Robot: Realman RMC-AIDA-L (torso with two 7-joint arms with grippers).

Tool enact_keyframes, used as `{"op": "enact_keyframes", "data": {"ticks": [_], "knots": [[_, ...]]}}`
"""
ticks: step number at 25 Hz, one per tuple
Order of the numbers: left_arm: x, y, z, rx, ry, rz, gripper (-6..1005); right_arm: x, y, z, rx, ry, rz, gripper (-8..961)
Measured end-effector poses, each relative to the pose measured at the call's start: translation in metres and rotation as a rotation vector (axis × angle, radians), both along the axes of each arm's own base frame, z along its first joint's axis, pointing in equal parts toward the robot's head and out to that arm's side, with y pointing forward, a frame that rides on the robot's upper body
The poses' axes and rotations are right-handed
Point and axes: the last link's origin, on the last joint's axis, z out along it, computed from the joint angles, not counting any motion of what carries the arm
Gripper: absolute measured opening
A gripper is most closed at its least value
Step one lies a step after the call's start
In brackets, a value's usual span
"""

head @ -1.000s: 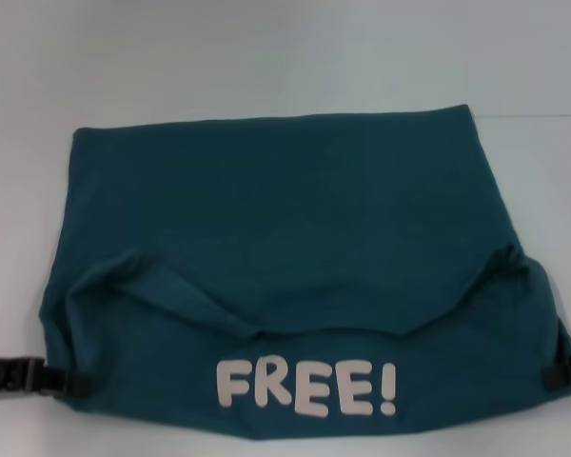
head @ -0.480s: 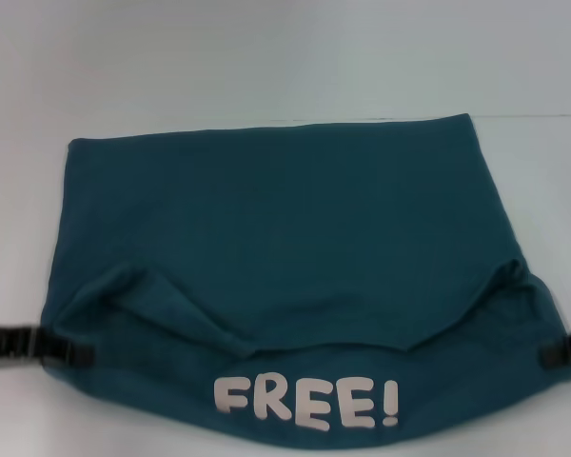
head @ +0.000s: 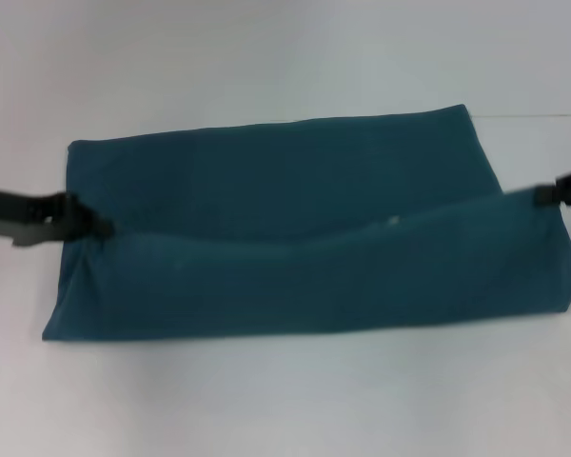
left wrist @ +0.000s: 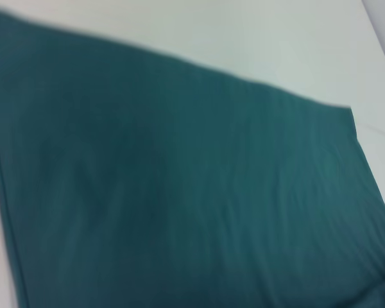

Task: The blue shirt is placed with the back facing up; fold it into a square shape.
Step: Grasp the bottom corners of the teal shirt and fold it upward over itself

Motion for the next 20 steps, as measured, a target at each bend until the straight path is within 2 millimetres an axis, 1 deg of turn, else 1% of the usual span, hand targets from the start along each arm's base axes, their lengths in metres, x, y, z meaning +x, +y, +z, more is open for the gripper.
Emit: {"op": "enact_keyframes", "data": {"ticks": [5, 7, 8, 9, 12, 13, 14, 15, 16, 20], "knots": [[0.012, 0.031, -0.008, 0.084, 0.061, 0.013, 34, -0.007, 0.028, -0.011, 0.111, -0.04, -0.014, 49], [0.015, 0.04, -0.012, 0.114, 0.095, 0.017, 34, -0.011, 0.038, -0.016, 0.152, -0.057, -0.017, 49], [0.016, 0.044, -0.013, 0.132, 0.111, 0.018, 34, -0.015, 0.047, -0.019, 0.19, -0.075, -0.016, 49], [0.017, 0.048, -0.015, 0.153, 0.126, 0.017, 34, -0.015, 0.047, -0.019, 0.19, -0.075, -0.016, 49], [0.019, 0.057, -0.018, 0.206, 0.15, 0.014, 34, -0.021, 0.059, -0.024, 0.244, -0.114, -0.013, 50], [0.019, 0.057, -0.018, 0.206, 0.15, 0.014, 34, -0.023, 0.062, -0.025, 0.262, -0.126, -0.013, 50], [0.022, 0.065, -0.021, 0.263, 0.167, 0.008, 34, -0.024, 0.066, -0.026, 0.282, -0.139, -0.014, 50], [0.022, 0.065, -0.021, 0.263, 0.167, 0.008, 34, -0.025, 0.069, -0.027, 0.301, -0.151, -0.016, 50], [0.023, 0.07, -0.022, 0.299, 0.181, 0.003, 34, -0.026, 0.072, -0.028, 0.317, -0.164, -0.018, 50], [0.024, 0.078, -0.026, 0.364, 0.216, -0.003, 33, -0.027, 0.082, -0.036, 0.38, -0.211, -0.035, 51]]}}
